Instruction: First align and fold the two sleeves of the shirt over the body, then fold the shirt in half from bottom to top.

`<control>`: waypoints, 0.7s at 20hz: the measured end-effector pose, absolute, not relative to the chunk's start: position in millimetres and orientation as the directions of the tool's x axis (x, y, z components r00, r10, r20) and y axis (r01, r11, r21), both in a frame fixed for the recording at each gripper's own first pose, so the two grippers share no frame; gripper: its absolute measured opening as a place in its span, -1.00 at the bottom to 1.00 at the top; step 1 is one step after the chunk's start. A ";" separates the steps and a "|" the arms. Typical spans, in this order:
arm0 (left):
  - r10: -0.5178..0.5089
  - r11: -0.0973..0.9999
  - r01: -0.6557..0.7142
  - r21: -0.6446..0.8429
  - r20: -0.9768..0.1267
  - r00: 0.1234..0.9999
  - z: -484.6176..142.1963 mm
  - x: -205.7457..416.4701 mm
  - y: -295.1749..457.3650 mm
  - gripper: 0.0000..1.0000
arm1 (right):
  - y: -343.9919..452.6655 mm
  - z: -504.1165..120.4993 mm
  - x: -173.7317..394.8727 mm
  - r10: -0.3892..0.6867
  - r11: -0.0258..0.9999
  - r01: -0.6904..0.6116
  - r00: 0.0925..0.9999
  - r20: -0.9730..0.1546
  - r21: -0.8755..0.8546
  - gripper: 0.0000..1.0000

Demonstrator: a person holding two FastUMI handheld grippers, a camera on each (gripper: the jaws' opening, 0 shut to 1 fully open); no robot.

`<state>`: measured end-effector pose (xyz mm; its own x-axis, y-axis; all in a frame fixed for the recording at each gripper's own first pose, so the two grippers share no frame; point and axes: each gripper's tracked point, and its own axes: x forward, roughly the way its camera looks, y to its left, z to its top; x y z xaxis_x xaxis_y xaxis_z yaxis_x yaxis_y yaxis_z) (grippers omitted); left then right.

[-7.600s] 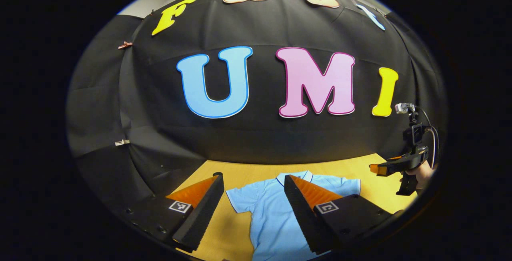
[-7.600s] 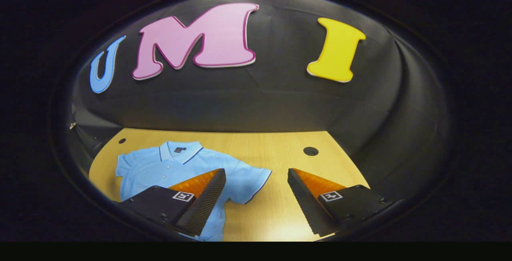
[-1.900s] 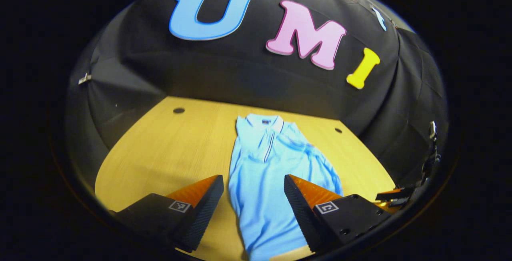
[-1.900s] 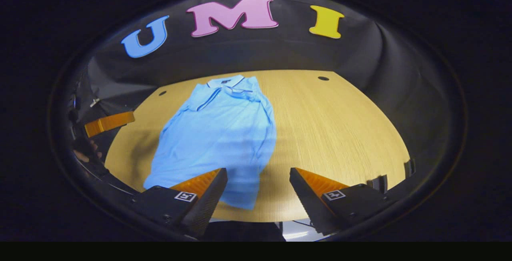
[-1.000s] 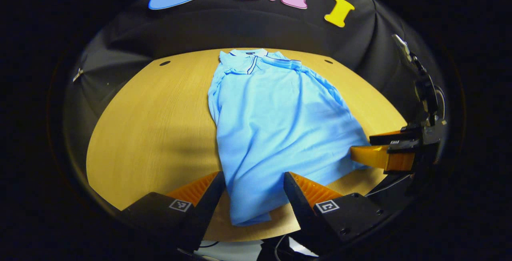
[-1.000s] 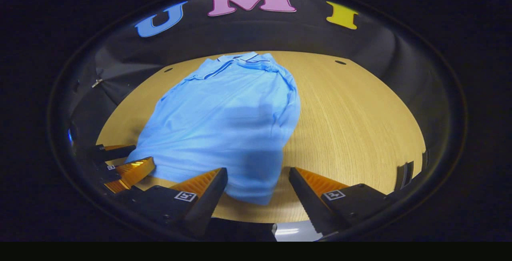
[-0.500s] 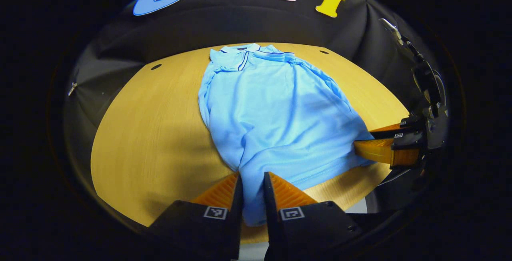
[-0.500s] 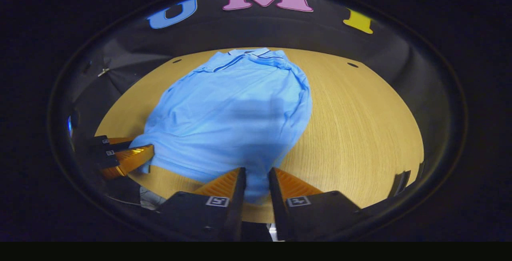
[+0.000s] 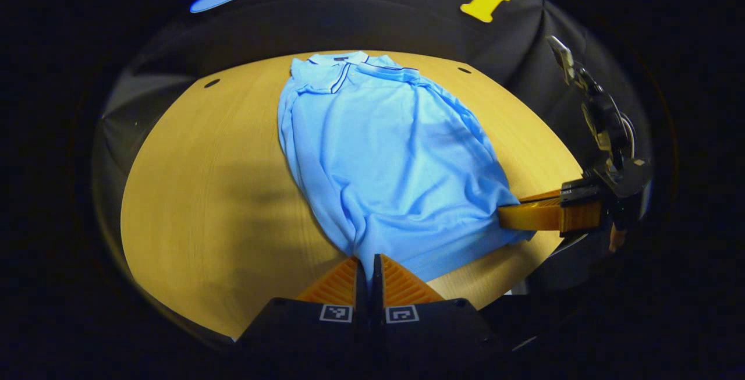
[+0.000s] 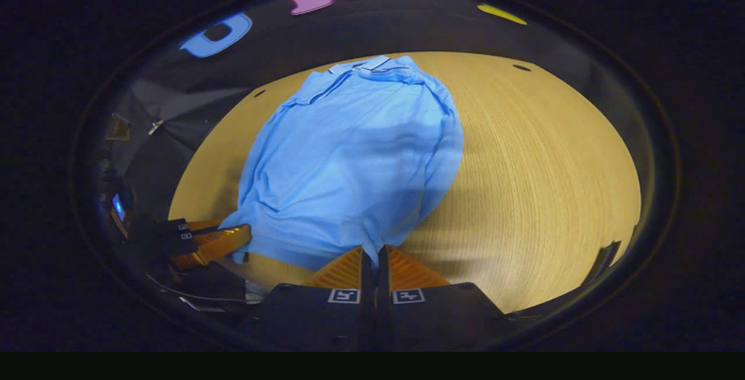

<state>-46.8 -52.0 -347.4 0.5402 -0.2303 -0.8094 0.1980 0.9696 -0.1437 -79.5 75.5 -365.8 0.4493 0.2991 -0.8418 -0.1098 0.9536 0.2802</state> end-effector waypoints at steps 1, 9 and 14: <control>-0.238 0.970 0.181 -0.164 -0.803 0.546 -340.4 -38.5 -54.8 -0.87 | 75.0 -361.5 -68.0 0.304 0.952 -0.111 0.460 -0.834 0.286 -0.80; -0.220 0.973 0.080 -0.218 -0.757 0.616 -278.8 73.5 -52.8 -0.87 | 78.1 -290.1 73.8 0.357 0.928 -0.149 0.612 -0.705 0.340 -0.89; -0.178 0.973 0.016 -0.232 -0.698 0.694 -236.8 173.4 -39.6 -0.87 | 84.0 -262.8 167.8 0.393 0.917 -0.227 0.654 -0.647 0.327 -0.89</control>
<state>173.4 -39.6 -236.8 0.6941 -0.1778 -0.6976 0.0160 0.9726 -0.2320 167.8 84.0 -262.8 0.6540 0.3927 -0.6466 -0.2274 0.9172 0.3271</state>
